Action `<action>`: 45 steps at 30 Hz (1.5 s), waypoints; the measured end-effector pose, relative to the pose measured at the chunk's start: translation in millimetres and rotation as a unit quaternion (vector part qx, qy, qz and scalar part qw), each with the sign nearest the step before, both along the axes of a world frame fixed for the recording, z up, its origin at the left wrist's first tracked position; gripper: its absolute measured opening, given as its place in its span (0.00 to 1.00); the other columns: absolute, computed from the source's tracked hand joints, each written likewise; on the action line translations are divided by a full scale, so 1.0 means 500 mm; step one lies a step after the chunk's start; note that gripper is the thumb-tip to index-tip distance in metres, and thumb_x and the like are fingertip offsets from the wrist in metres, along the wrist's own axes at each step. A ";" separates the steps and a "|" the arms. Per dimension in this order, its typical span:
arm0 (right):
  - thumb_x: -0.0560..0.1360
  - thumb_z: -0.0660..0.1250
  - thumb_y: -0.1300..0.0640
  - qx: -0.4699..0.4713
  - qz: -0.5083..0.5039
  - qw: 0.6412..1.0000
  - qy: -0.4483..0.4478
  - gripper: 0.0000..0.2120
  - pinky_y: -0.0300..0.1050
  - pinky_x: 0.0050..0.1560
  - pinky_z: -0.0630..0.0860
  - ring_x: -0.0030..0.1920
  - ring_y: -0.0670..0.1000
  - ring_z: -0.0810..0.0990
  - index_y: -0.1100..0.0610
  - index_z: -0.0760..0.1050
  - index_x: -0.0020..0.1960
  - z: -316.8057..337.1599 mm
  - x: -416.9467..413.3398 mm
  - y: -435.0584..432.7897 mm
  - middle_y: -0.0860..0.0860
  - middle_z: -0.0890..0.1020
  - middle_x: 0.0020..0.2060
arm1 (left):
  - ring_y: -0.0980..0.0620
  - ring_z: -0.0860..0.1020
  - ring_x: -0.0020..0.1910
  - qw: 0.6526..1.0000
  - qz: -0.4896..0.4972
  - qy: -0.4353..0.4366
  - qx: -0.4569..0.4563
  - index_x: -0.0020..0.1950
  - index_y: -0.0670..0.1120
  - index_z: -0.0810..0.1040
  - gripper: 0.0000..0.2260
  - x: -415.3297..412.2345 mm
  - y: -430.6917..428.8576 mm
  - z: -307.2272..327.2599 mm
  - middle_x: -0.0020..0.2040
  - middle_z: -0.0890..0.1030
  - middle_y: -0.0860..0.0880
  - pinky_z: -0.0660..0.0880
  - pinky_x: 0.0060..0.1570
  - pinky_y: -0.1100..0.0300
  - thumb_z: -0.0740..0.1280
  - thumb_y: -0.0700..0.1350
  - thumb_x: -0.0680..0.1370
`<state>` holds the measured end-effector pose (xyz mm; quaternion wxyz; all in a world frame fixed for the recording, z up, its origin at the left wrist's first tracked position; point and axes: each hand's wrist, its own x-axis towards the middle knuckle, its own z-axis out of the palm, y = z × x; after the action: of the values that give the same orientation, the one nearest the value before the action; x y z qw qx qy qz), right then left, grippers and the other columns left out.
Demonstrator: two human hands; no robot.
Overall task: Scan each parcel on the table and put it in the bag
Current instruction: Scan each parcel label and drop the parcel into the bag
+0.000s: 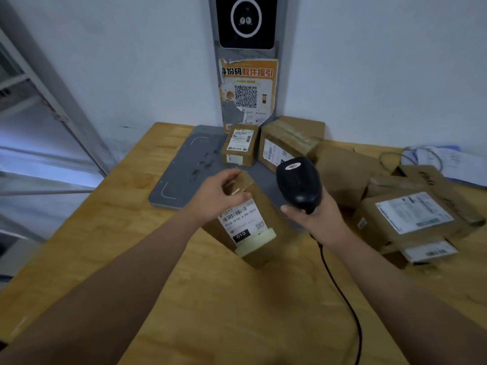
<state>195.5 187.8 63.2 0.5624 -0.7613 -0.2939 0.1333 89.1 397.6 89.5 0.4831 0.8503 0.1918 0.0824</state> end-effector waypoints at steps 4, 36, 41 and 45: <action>0.65 0.79 0.58 -0.042 0.091 0.992 0.075 0.32 0.28 0.49 0.73 0.51 0.31 0.77 0.52 0.71 0.66 0.013 -0.001 -0.061 0.37 0.80 0.51 | 0.54 0.75 0.62 0.996 -0.074 0.037 -0.014 0.69 0.49 0.73 0.26 0.002 -0.043 0.023 0.63 0.78 0.50 0.70 0.64 0.58 0.74 0.45 0.73; 0.75 0.70 0.56 -0.093 -0.040 0.979 0.174 0.12 0.43 0.28 0.76 0.25 0.52 0.78 0.63 0.76 0.38 -0.055 -0.128 -0.080 0.55 0.78 0.24 | 0.51 0.80 0.52 0.922 0.191 0.052 -0.331 0.67 0.41 0.72 0.24 -0.089 -0.123 -0.224 0.58 0.81 0.46 0.76 0.46 0.61 0.74 0.43 0.73; 0.74 0.71 0.54 -0.054 -0.058 0.978 0.192 0.11 0.44 0.32 0.78 0.26 0.50 0.79 0.63 0.78 0.42 -0.047 -0.156 -0.064 0.55 0.80 0.26 | 0.51 0.80 0.54 0.922 0.193 0.044 -0.334 0.68 0.41 0.72 0.28 -0.080 -0.125 -0.232 0.58 0.81 0.47 0.76 0.46 0.61 0.76 0.45 0.70; 0.74 0.70 0.56 -0.060 -0.113 0.968 0.214 0.13 0.41 0.30 0.76 0.23 0.48 0.76 0.62 0.77 0.34 -0.043 -0.156 -0.067 0.55 0.77 0.23 | 0.50 0.79 0.56 0.925 0.186 0.048 -0.328 0.67 0.41 0.70 0.28 -0.082 -0.121 -0.232 0.59 0.80 0.47 0.77 0.48 0.60 0.76 0.46 0.71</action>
<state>117.3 154.1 41.5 0.5769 -0.7757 -0.0701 0.2462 48.2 337.1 -26.3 0.7012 0.5962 0.3861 0.0620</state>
